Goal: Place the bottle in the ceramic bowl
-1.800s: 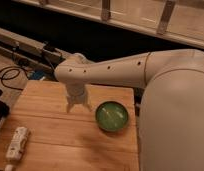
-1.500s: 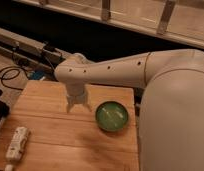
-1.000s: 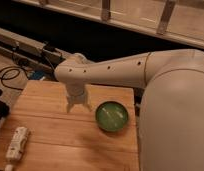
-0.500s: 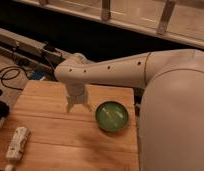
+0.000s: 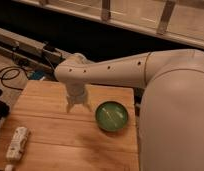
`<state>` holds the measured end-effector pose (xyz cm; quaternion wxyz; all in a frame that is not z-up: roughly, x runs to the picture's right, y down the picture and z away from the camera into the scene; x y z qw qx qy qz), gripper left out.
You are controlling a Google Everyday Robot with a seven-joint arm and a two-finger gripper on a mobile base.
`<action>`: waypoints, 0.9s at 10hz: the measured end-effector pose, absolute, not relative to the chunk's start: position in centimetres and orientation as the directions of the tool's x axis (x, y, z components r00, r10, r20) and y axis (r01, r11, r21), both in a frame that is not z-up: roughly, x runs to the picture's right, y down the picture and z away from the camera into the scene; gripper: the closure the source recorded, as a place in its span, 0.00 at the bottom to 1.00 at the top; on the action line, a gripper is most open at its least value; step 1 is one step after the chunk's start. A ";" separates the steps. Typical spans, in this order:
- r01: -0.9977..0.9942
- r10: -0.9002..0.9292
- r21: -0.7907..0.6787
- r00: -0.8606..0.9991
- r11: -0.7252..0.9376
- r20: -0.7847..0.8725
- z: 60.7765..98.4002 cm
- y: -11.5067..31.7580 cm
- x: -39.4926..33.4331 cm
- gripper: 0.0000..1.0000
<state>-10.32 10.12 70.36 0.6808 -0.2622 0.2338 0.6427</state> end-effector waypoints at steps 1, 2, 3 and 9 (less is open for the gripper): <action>-0.998 0.753 -0.056 0.065 0.037 -0.655 70.3 10.1 -10.3 0.35; -0.998 0.755 -0.054 0.067 0.042 -0.653 70.3 10.0 -10.2 0.35; -0.997 0.768 -0.043 0.080 0.068 -0.635 70.4 9.4 -10.3 0.35; -0.982 0.849 -0.100 0.188 0.160 -0.494 73.5 5.6 -20.9 0.35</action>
